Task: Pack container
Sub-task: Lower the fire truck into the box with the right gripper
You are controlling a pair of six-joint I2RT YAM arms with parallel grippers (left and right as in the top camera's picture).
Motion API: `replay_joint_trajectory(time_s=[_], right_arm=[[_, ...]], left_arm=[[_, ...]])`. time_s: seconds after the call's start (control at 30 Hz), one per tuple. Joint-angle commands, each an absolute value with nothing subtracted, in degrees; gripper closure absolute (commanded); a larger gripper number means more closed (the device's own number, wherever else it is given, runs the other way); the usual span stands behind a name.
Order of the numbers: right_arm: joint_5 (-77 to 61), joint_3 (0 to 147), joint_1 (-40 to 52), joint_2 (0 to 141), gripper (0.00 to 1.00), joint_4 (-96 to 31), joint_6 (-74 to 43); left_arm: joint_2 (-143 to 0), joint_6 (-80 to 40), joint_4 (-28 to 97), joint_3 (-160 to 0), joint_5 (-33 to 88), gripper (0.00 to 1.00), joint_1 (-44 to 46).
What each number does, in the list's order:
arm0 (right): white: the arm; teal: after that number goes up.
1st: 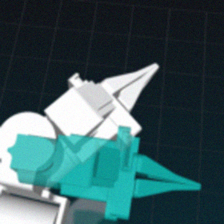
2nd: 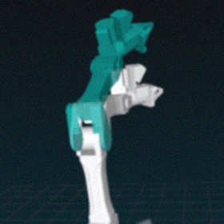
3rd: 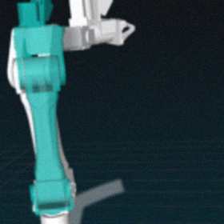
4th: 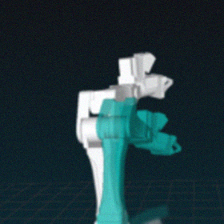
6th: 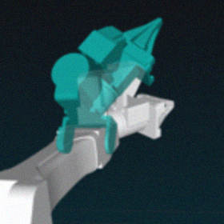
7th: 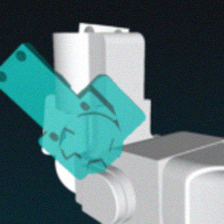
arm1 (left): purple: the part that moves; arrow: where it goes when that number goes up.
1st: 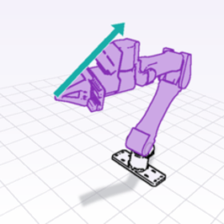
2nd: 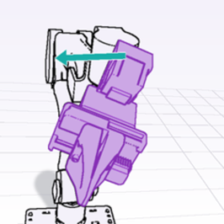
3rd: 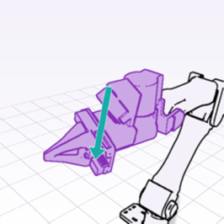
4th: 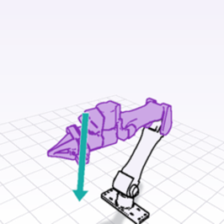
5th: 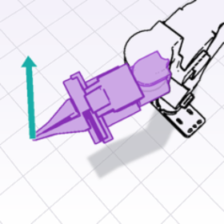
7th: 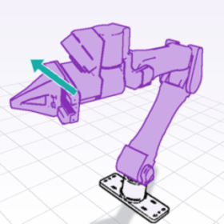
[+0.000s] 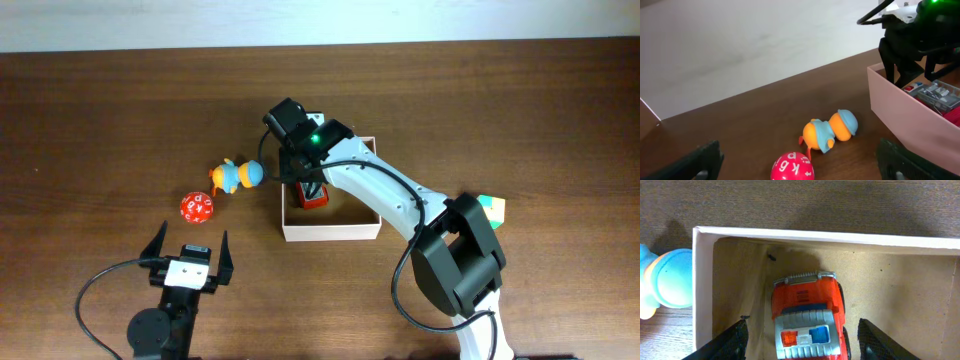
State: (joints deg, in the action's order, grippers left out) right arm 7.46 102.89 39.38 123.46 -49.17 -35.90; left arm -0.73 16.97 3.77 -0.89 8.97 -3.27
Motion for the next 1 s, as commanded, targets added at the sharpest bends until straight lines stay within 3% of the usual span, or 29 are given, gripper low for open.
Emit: replay_joint_trajectory(time_s=[0.0, 0.1, 0.33, 0.37, 0.4, 0.5, 0.97], right_arm=[[7.5, 103.1, 39.4, 123.3, 0.36, -49.1, -34.0], [7.1, 105.9, 39.4, 123.1, 0.39, -52.0, -32.0], [8.9, 116.4, 39.3, 122.5, 0.57, -66.2, -30.2], [9.3, 117.7, 39.3, 122.5, 0.60, -68.2, -30.2], [9.7, 119.8, 39.3, 122.5, 0.71, -72.2, -30.2], [9.9, 120.2, 39.3, 122.5, 0.80, -77.1, -30.2], [6.0, 113.0, 39.4, 122.5, 0.83, -81.0, -30.5]], left_arm=[[-0.3, 17.6, 3.8, -0.5, 8.7, 0.01, -3.0], [-0.3, 17.6, 3.8, -0.5, 8.7, 0.01, -3.0], [-0.3, 17.6, 3.8, -0.5, 8.8, 0.01, -3.0], [-0.3, 17.6, 3.8, -0.5, 8.7, 0.01, -3.0], [-0.3, 17.6, 3.8, -0.5, 8.7, 0.01, -3.0], [-0.3, 17.6, 3.8, -0.5, 8.7, 0.01, -3.0], [-0.3, 17.6, 3.8, -0.5, 8.7, 0.01, -3.0]])
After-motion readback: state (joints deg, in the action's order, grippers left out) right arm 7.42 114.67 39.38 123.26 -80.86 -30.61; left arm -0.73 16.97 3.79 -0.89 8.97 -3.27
